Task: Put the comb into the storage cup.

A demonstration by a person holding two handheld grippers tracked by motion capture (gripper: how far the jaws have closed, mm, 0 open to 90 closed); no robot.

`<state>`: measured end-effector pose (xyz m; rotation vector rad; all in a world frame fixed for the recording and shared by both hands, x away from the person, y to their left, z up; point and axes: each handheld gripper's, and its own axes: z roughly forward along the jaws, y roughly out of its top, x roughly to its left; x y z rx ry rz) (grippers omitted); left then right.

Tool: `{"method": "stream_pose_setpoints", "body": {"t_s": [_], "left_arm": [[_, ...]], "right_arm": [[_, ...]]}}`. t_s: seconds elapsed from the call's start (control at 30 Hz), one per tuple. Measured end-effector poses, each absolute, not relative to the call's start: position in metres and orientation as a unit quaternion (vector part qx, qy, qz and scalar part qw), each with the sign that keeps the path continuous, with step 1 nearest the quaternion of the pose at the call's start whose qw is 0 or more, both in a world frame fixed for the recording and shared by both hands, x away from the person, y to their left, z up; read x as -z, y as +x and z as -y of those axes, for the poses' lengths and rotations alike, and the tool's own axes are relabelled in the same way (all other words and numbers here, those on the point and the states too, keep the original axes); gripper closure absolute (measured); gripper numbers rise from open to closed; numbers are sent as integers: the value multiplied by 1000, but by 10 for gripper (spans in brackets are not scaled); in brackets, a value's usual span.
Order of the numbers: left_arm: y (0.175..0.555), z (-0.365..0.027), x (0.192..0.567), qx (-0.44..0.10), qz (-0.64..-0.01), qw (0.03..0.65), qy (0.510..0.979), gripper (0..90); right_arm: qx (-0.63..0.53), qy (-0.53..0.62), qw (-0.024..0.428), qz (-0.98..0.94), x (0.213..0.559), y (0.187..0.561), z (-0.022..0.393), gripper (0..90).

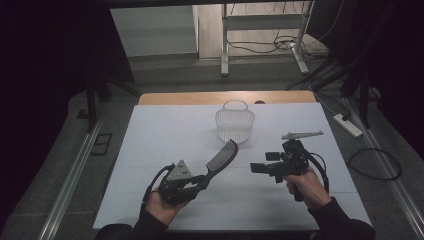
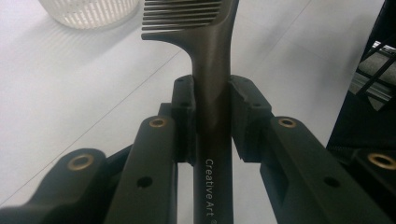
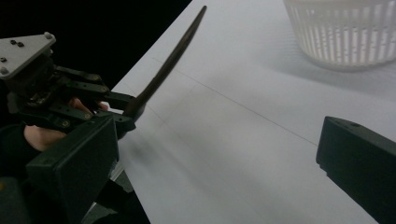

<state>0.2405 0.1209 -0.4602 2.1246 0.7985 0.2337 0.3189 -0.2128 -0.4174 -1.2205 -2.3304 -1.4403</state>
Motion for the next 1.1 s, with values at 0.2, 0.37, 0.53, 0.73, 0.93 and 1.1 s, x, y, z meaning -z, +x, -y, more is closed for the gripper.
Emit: {"method": "stream_pose_setpoints", "body": {"t_s": [0.2,0.37,0.53,0.73,0.93,1.1], "left_arm": [[242,-117,460,-89,-314,418,848,723],[243,-112,461,-87,-310,419,849,723],[244,-109,460,-83,-307,420,850,723],[246,-102,461,-81,-303,420,852,723],[248,-96,460,-81,-299,422,852,723],[249,-93,460,-85,-299,423,851,723]], "right_arm": [[478,-405,87,774,417,324,203,0],[479,-406,93,773,417,327,198,0],[479,-406,100,771,417,330,193,0],[478,-407,103,772,418,333,188,0],[477,-408,105,771,417,336,183,0],[475,-403,106,775,417,336,179,0]]}}
